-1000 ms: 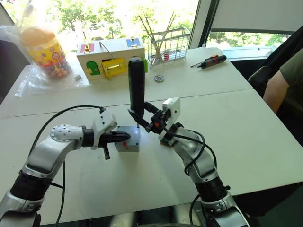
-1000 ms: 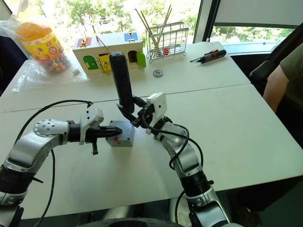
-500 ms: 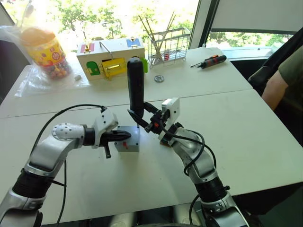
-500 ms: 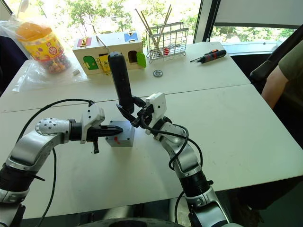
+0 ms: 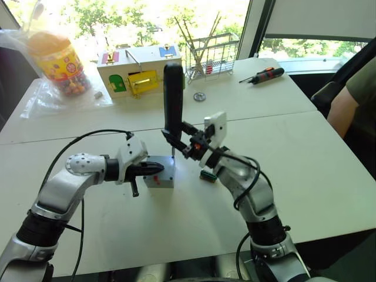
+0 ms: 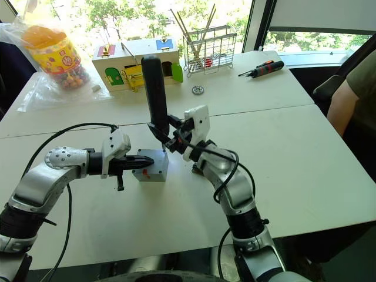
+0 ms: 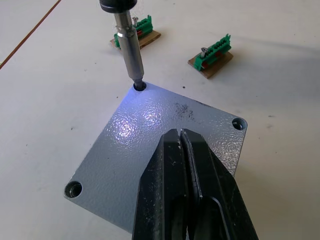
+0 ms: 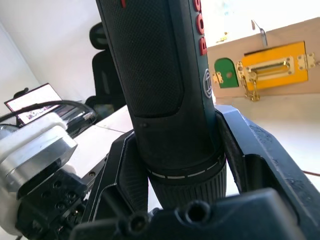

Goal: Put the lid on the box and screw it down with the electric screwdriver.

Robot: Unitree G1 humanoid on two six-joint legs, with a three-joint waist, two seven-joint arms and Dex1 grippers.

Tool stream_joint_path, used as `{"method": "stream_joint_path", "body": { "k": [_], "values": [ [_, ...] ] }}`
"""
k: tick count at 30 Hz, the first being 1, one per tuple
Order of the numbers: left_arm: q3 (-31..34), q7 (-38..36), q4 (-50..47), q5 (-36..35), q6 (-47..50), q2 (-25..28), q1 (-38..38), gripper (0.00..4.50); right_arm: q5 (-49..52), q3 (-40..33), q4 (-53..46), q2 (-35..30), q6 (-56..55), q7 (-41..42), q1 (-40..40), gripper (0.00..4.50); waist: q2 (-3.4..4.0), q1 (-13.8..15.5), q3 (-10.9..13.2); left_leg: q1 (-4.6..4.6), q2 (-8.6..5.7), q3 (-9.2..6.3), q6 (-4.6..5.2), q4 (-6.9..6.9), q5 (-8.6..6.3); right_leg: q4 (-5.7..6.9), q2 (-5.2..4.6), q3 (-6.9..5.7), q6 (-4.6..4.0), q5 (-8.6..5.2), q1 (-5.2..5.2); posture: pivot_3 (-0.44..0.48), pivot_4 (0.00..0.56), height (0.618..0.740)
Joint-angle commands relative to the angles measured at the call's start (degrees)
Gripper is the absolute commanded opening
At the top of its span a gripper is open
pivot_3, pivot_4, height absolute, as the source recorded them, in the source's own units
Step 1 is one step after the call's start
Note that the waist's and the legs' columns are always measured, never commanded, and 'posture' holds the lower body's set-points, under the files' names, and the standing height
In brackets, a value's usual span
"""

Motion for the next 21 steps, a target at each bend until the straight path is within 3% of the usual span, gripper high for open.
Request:
{"method": "stream_joint_path", "body": {
  "k": [1, 6, 9, 13, 16, 21],
  "values": [
    [-0.62, 0.26, 2.32, 1.57, -0.46, -0.2, 1.55, 0.0, 9.34, -10.97, -9.98, -0.18, 10.14, -6.11, -9.55, 1.76, 0.0, 0.13, 0.0, -0.29, 0.0, -0.01, -0.34, 0.07, 0.2, 0.02, 0.0, 0.0, 0.0, 0.0, -0.23, 0.0, 0.15, 0.74],
    [2.01, 3.12, 2.02, -1.62, 1.01, -4.09, -2.79, 0.0, 15.24, -21.77, -8.1, -8.09, 33.58, -13.37, -20.29, 1.76, -0.01, 1.25, 0.0, -0.4, 0.0, -0.06, -0.42, 0.05, 0.25, 0.03, -0.01, -0.02, -0.01, 0.01, -0.39, 0.0, 0.15, 0.74],
    [1.44, 4.45, -0.96, -0.98, 3.19, -4.02, -6.0, 0.0, 17.37, -25.0, -6.7, -17.61, 41.38, -10.55, -22.19, 1.76, -0.03, 1.46, 0.12, -0.54, -0.01, -0.08, -0.22, 0.08, 0.15, -0.01, -0.05, -0.02, -0.01, 0.01, -0.3, 0.0, 0.15, 0.74],
    [-1.13, 3.88, -5.56, 1.3, 0.72, -3.59, -8.5, 0.0, 21.79, -28.47, -2.69, -30.94, 54.22, -3.99, -19.99, 1.76, 0.02, 1.24, 0.32, -1.42, -0.08, -0.04, -0.45, 0.4, 0.32, 0.1, -0.2, -0.03, 0.01, 0.02, -0.94, 0.0, 0.15, 0.74],
    [-1.58, 2.48, -7.37, -1.09, 2.78, -4.53, -10.4, 0.0, 22.55, -30.4, 1.1, -35.56, 56.9, -1.13, -17.5, 1.76, -0.01, 0.88, 0.37, -1.43, -0.1, 0.07, -0.38, 0.38, 0.28, 0.07, -0.37, -0.12, 0.01, 0.02, -0.95, 0.0, 0.15, 0.74],
    [-4.68, -5.56, -7.61, -5.93, 6.26, -3.9, -14.35, 0.0, 28.89, -22.93, 10.17, -47.83, 63.06, 5.91, -10.84, 1.76, 0.02, 1.02, 0.46, -1.41, -0.08, 0.27, -0.16, 0.5, 0.18, 0.11, -0.4, -0.14, 0.01, 0.02, -0.91, 0.0, 0.15, 0.74]
  ]
}}
